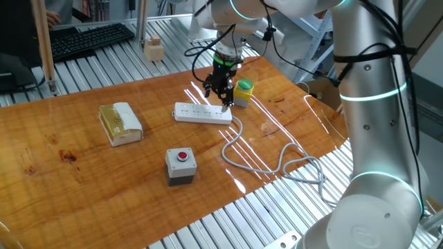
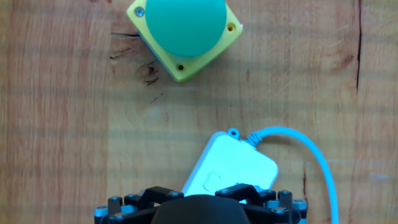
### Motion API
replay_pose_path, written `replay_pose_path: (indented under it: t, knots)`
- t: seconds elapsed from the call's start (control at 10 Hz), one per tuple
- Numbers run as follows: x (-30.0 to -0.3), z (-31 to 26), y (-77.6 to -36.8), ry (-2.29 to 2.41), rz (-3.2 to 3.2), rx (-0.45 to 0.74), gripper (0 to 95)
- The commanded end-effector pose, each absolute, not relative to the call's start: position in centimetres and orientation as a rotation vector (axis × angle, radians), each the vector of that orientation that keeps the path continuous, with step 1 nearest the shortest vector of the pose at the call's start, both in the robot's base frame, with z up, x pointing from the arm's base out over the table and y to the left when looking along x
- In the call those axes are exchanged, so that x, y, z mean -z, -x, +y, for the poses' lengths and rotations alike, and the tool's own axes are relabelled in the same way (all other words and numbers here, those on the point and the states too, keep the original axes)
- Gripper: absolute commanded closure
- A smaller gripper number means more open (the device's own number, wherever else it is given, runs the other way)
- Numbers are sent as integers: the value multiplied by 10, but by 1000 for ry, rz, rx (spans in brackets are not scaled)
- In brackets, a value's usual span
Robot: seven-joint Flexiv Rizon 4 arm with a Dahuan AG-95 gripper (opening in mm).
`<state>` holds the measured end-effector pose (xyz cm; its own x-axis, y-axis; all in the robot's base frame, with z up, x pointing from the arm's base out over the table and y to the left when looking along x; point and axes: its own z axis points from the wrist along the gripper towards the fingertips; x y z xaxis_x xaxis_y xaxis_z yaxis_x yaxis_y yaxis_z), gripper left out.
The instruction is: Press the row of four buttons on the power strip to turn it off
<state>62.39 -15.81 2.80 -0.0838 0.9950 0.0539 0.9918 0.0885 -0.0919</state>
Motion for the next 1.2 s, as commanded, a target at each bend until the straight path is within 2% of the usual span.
replay_pose_path:
  t: [0.1, 0.9, 1.0, 1.2]
  knots:
    - [-30, -159, -620, 2045, -2255, -39, 0]
    - [-30, -159, -620, 2033, -2253, -12, 0]
    - [-30, -159, -620, 2043, -2246, -14, 190]
    - [-30, -159, -620, 2083, -2217, -21, 190]
